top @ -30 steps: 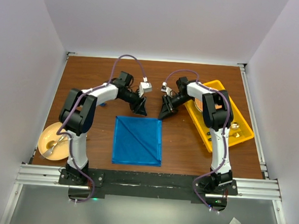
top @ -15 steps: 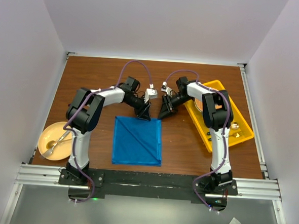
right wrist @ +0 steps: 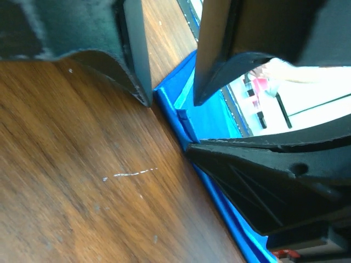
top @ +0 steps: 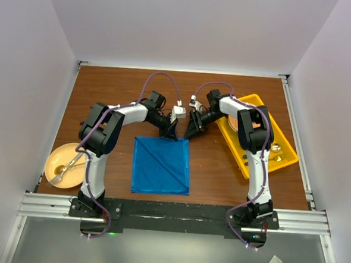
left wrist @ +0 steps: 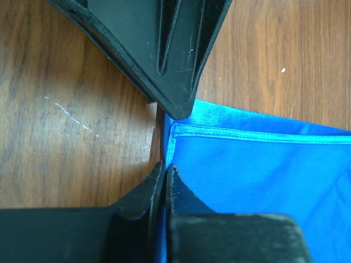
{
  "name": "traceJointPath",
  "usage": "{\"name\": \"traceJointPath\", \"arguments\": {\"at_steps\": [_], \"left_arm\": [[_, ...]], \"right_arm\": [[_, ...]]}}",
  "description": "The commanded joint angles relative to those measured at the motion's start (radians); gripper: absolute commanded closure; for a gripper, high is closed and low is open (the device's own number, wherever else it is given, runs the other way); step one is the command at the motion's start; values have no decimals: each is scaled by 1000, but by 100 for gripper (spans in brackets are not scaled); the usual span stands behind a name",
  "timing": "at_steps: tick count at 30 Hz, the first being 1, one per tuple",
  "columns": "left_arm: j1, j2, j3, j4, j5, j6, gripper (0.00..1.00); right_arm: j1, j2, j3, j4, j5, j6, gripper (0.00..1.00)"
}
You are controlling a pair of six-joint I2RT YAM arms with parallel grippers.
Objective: Fold the napkin into a case and place the utensils inside
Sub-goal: Pick up the upper triangle-folded napkin from the center of the board.
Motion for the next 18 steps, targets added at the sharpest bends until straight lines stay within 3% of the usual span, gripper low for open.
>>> {"name": "traceJointPath", "arguments": {"at_steps": [1,6,18], "left_arm": [[-6,-44,-18,37,27,61,100],[-6,-89,-44,53,30,80,100],[-6,-152,-88,116,40,44,100]], "right_arm": [[4,-59,13,31,42,5,48],[2,-42,13,42,51,-4,32],[25,-14,-22,22,-27,-67,33]]}}
